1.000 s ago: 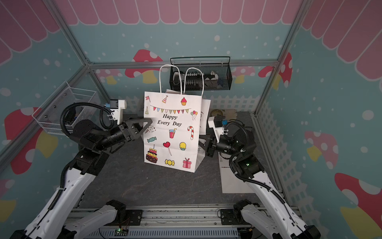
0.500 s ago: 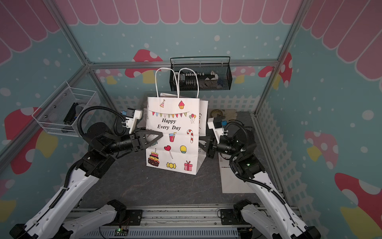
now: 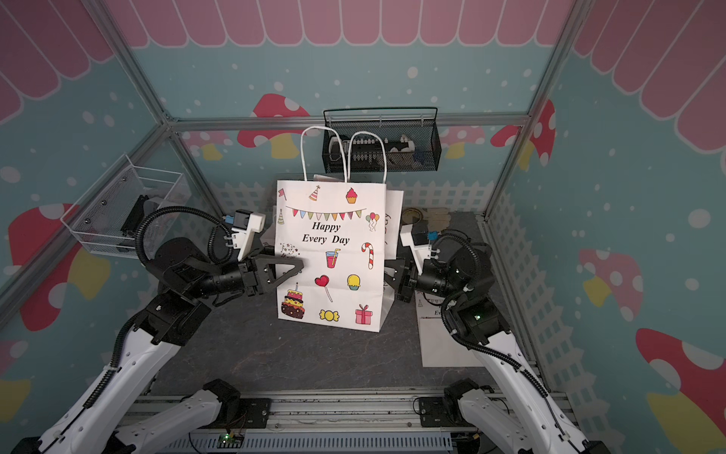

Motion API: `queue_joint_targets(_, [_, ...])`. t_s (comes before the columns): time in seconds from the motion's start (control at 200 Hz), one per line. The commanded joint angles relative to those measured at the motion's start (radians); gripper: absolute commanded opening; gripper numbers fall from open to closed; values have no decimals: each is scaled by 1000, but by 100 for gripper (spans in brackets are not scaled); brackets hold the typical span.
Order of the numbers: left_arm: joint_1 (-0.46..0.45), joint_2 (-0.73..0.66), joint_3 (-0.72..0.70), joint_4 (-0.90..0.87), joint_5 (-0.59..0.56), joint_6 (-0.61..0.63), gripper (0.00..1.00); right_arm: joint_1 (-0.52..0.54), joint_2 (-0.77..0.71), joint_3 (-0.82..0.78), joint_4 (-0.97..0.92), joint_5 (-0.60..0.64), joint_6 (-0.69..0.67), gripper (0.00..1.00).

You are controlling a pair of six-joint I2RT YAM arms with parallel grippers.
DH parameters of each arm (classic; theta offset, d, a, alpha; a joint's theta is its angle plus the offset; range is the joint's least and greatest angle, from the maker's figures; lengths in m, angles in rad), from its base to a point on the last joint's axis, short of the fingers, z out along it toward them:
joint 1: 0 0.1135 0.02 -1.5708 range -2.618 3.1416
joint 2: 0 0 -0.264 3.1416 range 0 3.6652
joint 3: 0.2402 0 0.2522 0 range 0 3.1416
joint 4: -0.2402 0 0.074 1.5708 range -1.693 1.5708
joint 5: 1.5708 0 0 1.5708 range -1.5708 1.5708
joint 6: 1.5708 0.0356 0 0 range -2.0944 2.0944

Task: Put away the paper bag
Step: Press the paper bag.

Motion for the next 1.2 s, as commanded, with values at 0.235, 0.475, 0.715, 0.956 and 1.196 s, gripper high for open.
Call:
queue_joint_targets(0.235, [-12, 33, -22, 164, 47, -94, 12, -3, 7, 22, 123, -72, 83, 1])
queue_joint_targets(0.475, [-12, 40, -39, 133, 27, -56, 2, -3, -62, 59, 2, -48, 22, 29])
queue_joint_targets(0.715, [-12, 45, -19, -11, -15, 63, 1, -3, -98, 83, -31, -66, 18, 85])
queue_joint_targets(0.956, [-13, 38, -14, -124, -44, 161, 1, -3, -95, 75, 38, -72, 76, 99])
queue_joint_targets(1.196, [-62, 33, 21, -203, -89, 260, 1, -3, -20, 66, 156, -77, 200, 99])
